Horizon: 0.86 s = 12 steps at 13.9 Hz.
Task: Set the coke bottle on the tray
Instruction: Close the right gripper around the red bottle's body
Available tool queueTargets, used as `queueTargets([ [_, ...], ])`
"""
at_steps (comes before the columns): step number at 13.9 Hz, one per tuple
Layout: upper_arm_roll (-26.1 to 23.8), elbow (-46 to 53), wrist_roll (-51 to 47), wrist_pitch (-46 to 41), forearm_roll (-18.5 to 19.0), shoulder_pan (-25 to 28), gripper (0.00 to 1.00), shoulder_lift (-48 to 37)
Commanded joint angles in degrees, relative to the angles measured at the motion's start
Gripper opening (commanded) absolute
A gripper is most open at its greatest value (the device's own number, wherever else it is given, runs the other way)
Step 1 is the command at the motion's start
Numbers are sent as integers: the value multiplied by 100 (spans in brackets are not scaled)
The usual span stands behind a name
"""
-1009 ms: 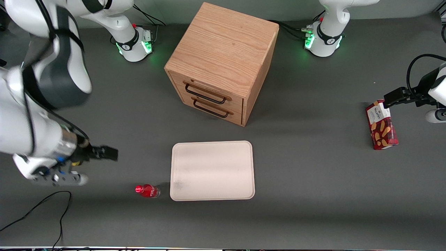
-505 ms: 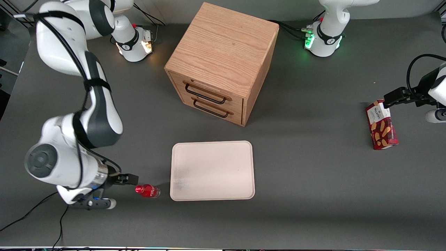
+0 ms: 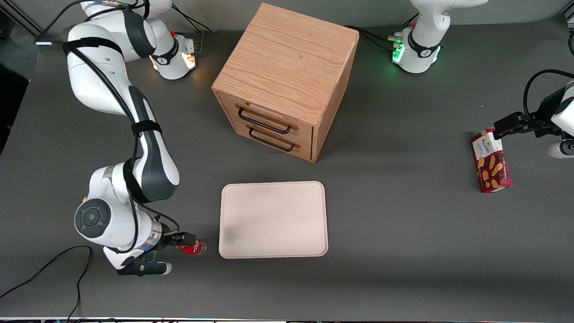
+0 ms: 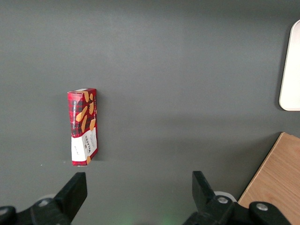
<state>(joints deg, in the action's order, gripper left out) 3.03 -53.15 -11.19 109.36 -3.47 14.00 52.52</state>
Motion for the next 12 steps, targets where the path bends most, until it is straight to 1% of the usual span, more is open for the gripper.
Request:
queueTargets([
  [1, -4, 218, -15, 7, -22, 15, 99, 153],
  [2, -4, 218, -15, 42, -22, 6, 96, 188],
  [3, -4, 200, -15, 103, -31, 6, 95, 197],
  [5, -4, 191, -15, 112, -40, 6, 88, 206],
  [7, -4, 130, -7, 112, -40, 6, 77, 206],
  [11, -13, 77, 29, 130, -48, 6, 60, 233],
  [12, -13, 68, 63, 130, -48, 6, 53, 241],
])
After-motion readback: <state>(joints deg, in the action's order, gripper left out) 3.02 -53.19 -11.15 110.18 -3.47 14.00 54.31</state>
